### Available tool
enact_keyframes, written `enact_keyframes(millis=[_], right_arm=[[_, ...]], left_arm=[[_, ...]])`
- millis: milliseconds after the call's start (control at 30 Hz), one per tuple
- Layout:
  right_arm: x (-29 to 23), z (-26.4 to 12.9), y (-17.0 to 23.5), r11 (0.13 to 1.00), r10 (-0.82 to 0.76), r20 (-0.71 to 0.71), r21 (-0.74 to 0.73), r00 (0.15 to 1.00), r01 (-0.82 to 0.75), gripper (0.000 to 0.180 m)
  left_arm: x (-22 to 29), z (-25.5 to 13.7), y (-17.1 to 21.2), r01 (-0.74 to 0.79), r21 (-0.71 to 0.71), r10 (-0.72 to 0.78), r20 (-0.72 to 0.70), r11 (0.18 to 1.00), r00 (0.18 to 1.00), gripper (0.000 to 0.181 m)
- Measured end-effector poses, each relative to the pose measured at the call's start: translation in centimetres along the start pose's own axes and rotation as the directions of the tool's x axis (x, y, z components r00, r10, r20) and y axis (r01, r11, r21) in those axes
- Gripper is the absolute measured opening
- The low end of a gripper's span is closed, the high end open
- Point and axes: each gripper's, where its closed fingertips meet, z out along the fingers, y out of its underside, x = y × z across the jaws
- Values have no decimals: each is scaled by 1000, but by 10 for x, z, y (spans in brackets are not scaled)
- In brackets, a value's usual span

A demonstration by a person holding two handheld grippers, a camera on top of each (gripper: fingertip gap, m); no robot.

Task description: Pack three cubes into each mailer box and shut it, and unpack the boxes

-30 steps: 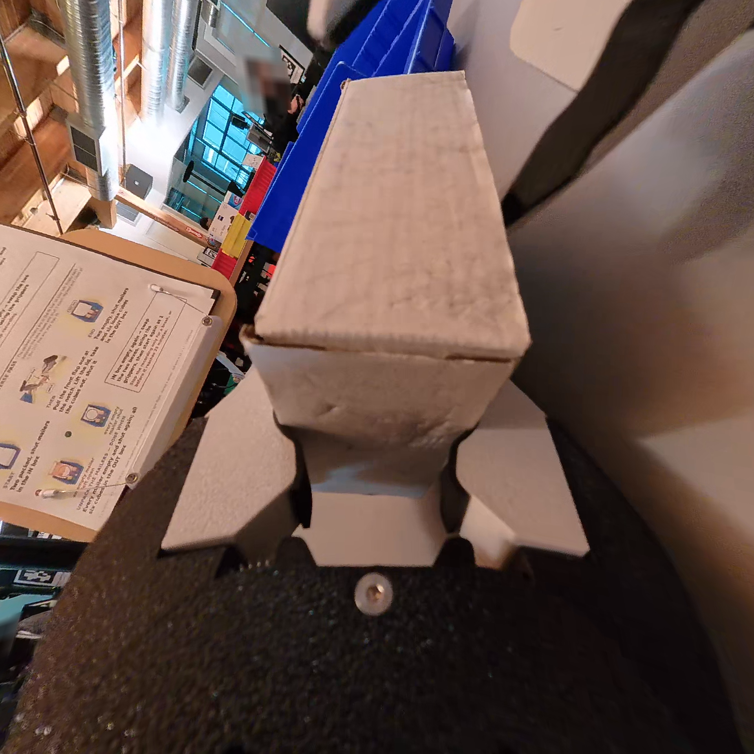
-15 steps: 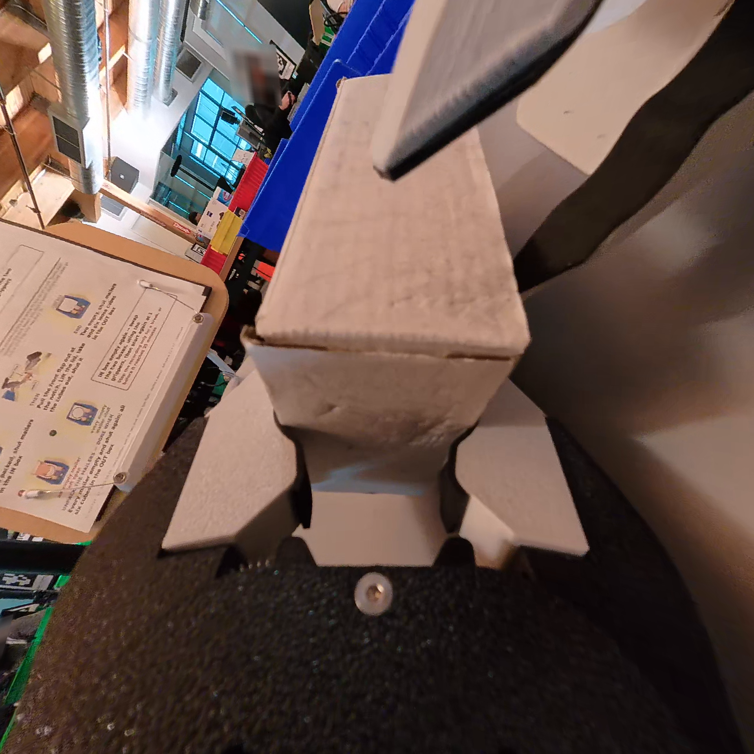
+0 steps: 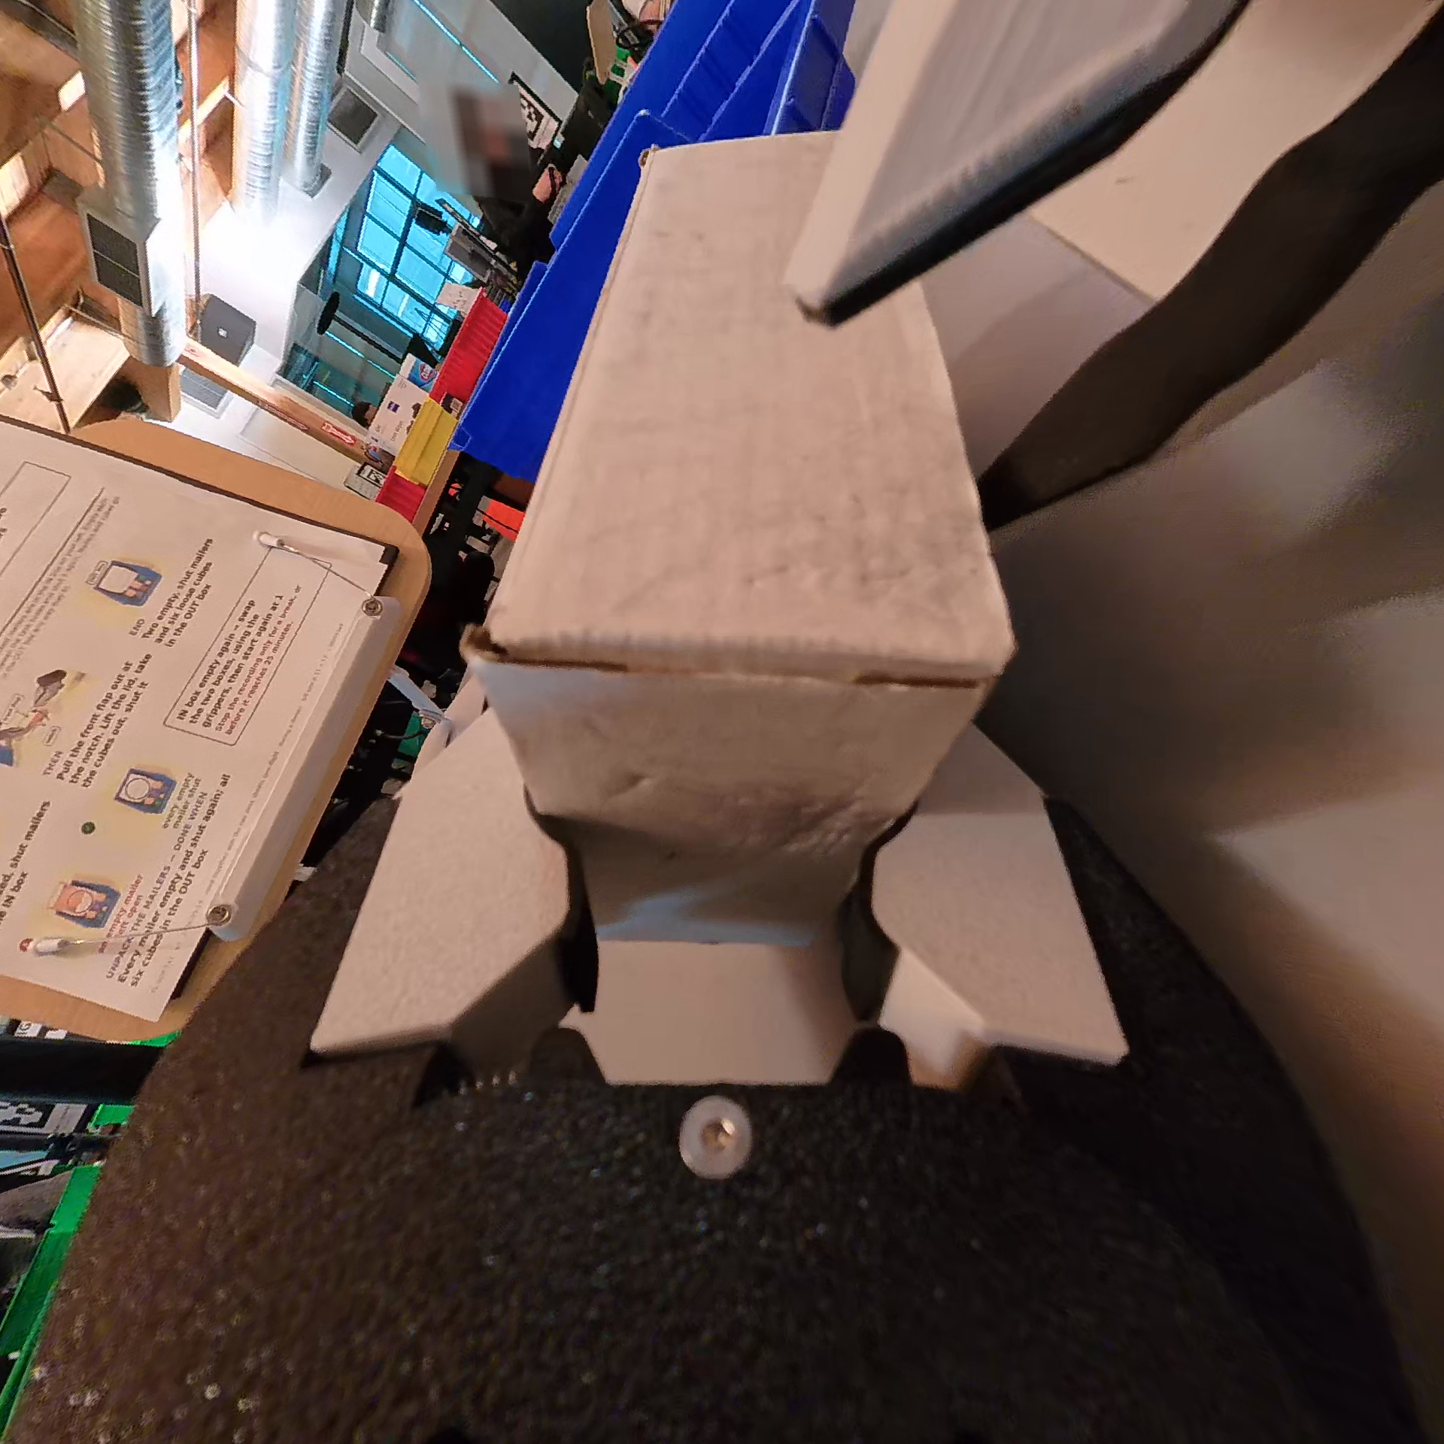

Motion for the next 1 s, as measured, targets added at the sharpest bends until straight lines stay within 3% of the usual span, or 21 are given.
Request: enact_keyframes(millis=[667, 833, 900, 1000], right_arm=[[6, -5, 2, 999, 47, -44, -9, 998, -48, 35], [6, -6, 2, 998, 59, -47, -13, 997, -59, 28], [-1, -5, 2, 998, 54, -12, -13, 998, -54, 14], [-1, -4, 2, 999, 32, -14, -14, 999, -32, 14]], left_arm=[[0, 1, 0, 3, 2, -3, -4, 1000, 1000, 75], [-1, 0, 0, 0, 0, 0, 1, 1000, 1000, 75], [-1, 0, 1, 3, -2, -3, 1, 1000, 1000, 75], [-2, 0, 2, 7, -7, -7, 4, 1000, 1000, 75]])
